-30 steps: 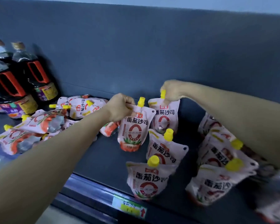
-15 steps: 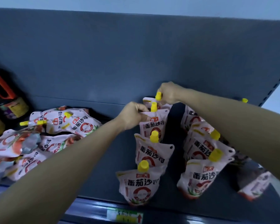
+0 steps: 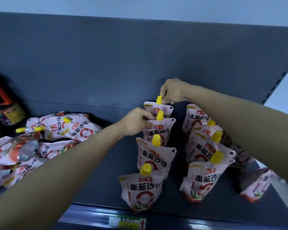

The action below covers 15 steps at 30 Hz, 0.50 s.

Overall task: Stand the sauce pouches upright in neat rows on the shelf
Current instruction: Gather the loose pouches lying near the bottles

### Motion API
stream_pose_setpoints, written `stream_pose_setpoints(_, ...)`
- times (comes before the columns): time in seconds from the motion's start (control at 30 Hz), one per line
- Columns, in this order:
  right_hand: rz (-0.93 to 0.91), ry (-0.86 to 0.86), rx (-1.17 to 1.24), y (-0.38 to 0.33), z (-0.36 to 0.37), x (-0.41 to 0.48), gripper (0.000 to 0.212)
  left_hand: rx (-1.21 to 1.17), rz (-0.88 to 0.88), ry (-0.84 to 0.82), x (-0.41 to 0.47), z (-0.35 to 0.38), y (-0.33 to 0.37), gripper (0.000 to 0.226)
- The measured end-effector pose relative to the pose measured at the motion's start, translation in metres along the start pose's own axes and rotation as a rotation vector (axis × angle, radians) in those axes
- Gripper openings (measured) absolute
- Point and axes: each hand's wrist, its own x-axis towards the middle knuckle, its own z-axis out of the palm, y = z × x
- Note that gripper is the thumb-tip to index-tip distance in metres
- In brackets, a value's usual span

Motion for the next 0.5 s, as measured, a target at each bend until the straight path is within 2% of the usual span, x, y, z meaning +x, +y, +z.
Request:
stream_pose_setpoints(0.13, -0.023, 0.057, -0.009, -0.003, -0.008, -0.010, 0.023, -0.012, -0.009, -0.047, -0.007, -0.006, 0.007, 0.011)
stream_pose_setpoints(0.2, -0.028, 0.084, -0.007, -0.008, -0.011, -0.014, 0.027, -0.028, 0.011, -0.018, -0.012, -0.015, 0.013, 0.009)
stream_pose_setpoints(0.4, -0.060, 0.174, -0.018, -0.039, -0.022, -0.022, 0.036, 0.072, 0.093, 0.217, -0.031, -0.054, 0.029, 0.014)
stream_pose_setpoints(0.5, -0.113, 0.222, -0.062, -0.061, -0.028, -0.025, 0.042, 0.195, 0.112, 0.357, -0.044, -0.076, 0.030, 0.017)
